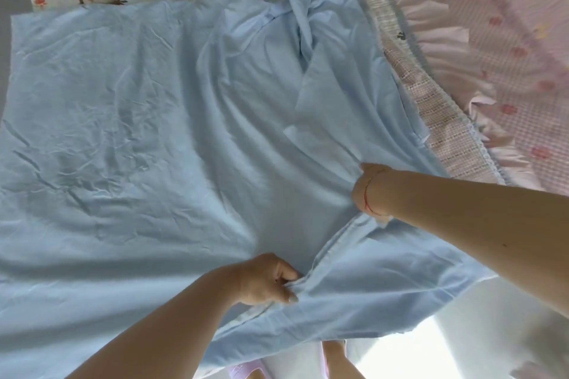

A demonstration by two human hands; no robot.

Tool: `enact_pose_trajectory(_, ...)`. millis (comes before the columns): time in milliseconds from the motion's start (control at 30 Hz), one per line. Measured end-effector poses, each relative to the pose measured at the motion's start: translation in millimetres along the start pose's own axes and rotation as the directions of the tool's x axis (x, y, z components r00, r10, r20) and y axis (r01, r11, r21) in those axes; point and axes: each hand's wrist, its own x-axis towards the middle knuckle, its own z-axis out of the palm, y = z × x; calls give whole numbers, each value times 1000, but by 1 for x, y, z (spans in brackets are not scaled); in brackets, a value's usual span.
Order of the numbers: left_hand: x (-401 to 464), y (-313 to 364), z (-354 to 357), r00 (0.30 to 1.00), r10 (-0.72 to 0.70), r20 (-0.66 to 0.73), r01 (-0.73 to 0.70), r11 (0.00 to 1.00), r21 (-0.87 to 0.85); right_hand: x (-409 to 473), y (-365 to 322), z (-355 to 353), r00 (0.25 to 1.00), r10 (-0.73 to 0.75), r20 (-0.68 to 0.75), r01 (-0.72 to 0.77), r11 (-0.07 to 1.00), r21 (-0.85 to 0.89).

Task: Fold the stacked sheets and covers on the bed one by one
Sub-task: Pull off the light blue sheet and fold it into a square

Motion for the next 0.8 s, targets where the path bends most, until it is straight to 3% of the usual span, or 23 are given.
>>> enact_pose_trajectory(67,5,4,8,989,-64,136,35,979,203,-9,-14,8,987,-58,150,49,997,59)
enact_pose_trajectory(133,9,11,13,968,-139,211,80,961,266,-19,-17,14,983,-106,152,62,961,269)
enact_pose_trajectory(200,16,21,11,970,-165,181,153,985,79,-22,-7,20,997,-49,51,9,802,597)
enact_pose_trajectory(267,26,33,4,992,-122,39,127,979,-160,-14,5,28,988,120,-100,4,621,784)
enact_pose_trajectory(367,43,56,-10,978,-97,-183,22,928,-373,8,10,38,878,405,-256,-47,605,795)
enact_pose_trajectory(467,60,76,-20,938,-142,-317,-82,796,-600,23,6,44,840,504,-202,-95,502,860)
enact_pose_trajectory(567,78,91,-27,906,-191,-379,-177,643,-746,37,7,56,868,497,-10,-112,215,970)
enact_pose_trajectory(700,103,107,-31,881,-247,-404,-193,592,-782,43,14,68,925,380,12,-42,70,997)
enact_pose_trajectory(733,109,109,-32,876,-245,-415,-196,605,-772,45,13,71,928,372,9,-5,-11,1000)
enact_pose_trajectory(800,119,117,-35,867,-219,-448,-221,636,-739,46,10,82,937,349,-10,129,-320,939)
